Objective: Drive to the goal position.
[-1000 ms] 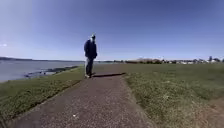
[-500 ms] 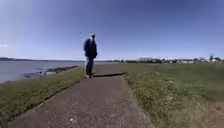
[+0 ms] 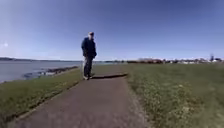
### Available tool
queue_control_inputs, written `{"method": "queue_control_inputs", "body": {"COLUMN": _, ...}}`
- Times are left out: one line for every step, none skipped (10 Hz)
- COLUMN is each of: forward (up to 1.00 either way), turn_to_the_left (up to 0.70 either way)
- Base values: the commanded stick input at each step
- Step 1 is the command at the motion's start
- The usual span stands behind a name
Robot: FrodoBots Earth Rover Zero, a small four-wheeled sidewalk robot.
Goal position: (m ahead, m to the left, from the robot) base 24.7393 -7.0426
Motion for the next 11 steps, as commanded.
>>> {"method": "queue_control_inputs", "body": {"forward": 0.70, "turn_to_the_left": -0.24}}
{"method": "queue_control_inputs", "body": {"forward": 0.70, "turn_to_the_left": -0.06}}
{"method": "queue_control_inputs", "body": {"forward": 0.70, "turn_to_the_left": 0.00}}
{"method": "queue_control_inputs", "body": {"forward": 0.70, "turn_to_the_left": 0.00}}
{"method": "queue_control_inputs", "body": {"forward": 0.70, "turn_to_the_left": 0.00}}
{"method": "queue_control_inputs", "body": {"forward": 0.70, "turn_to_the_left": 0.00}}
{"method": "queue_control_inputs", "body": {"forward": 0.70, "turn_to_the_left": 0.00}}
{"method": "queue_control_inputs", "body": {"forward": 0.70, "turn_to_the_left": 0.00}}
{"method": "queue_control_inputs", "body": {"forward": 0.70, "turn_to_the_left": 0.00}}
{"method": "queue_control_inputs", "body": {"forward": 0.70, "turn_to_the_left": 0.00}}
{"method": "queue_control_inputs", "body": {"forward": 0.70, "turn_to_the_left": 0.00}}
